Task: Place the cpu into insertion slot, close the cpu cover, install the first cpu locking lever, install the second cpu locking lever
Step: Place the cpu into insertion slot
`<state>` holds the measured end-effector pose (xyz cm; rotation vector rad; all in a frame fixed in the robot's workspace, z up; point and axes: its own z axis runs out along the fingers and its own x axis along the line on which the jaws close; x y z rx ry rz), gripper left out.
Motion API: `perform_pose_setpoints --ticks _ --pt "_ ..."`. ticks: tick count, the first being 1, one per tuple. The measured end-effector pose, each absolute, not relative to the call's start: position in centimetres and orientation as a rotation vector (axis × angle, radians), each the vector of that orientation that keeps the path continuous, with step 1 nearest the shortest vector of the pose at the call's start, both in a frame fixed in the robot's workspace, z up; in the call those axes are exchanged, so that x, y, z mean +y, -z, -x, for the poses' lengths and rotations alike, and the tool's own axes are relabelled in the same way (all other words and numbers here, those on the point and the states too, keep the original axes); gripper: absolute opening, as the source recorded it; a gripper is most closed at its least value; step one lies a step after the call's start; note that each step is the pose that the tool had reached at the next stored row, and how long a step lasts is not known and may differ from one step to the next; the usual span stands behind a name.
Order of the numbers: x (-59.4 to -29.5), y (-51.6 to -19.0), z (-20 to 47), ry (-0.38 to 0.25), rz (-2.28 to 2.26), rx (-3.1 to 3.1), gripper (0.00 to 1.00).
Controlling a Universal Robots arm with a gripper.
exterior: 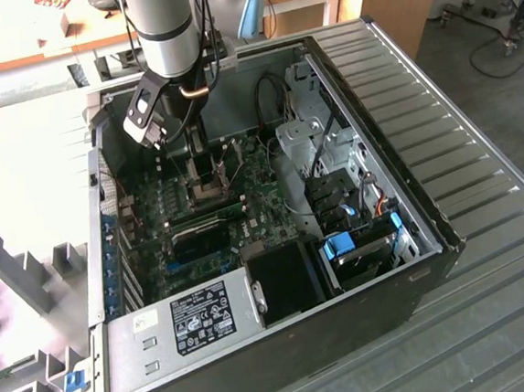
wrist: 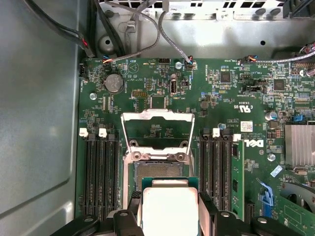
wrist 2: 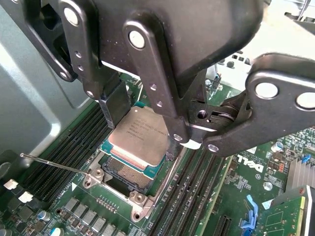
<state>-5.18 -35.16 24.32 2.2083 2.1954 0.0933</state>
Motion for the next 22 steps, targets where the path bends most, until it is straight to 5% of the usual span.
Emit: perform_pose_setpoints --ticks 22 --pt "-34.9 -22.6 5.3 -0.109 -2.212 2.204 0.54"
